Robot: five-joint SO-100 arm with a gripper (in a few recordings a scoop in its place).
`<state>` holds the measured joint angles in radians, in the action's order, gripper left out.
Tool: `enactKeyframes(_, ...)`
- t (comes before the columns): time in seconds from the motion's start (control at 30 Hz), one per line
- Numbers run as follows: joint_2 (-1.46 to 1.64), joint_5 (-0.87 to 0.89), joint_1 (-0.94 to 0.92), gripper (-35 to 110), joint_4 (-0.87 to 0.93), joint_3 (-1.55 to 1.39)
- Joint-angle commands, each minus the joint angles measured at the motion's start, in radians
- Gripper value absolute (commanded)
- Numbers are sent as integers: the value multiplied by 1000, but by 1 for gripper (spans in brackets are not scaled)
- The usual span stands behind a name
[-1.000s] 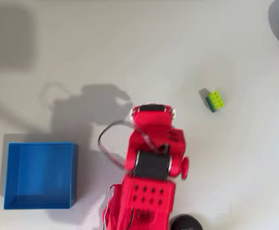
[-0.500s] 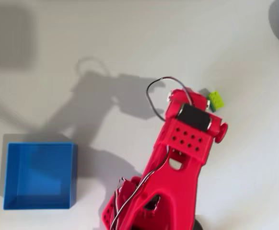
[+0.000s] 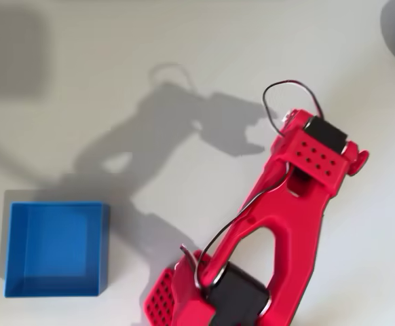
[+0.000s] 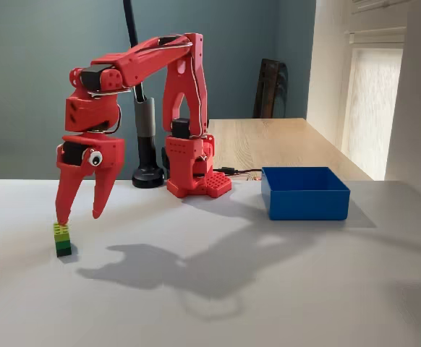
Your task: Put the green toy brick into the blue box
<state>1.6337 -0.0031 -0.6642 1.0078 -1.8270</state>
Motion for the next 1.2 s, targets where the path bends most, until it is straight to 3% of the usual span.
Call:
enactKeyframes(0.0, -21, 23, -40, 26, 12, 133)
enactKeyframes(0.63, -213, 69, -137, 16, -107, 132)
enactKeyframes(0.97, -221, 94, -100, 0, -130, 141)
enactKeyframes(1.17, -206, 86, -46, 0, -127, 103)
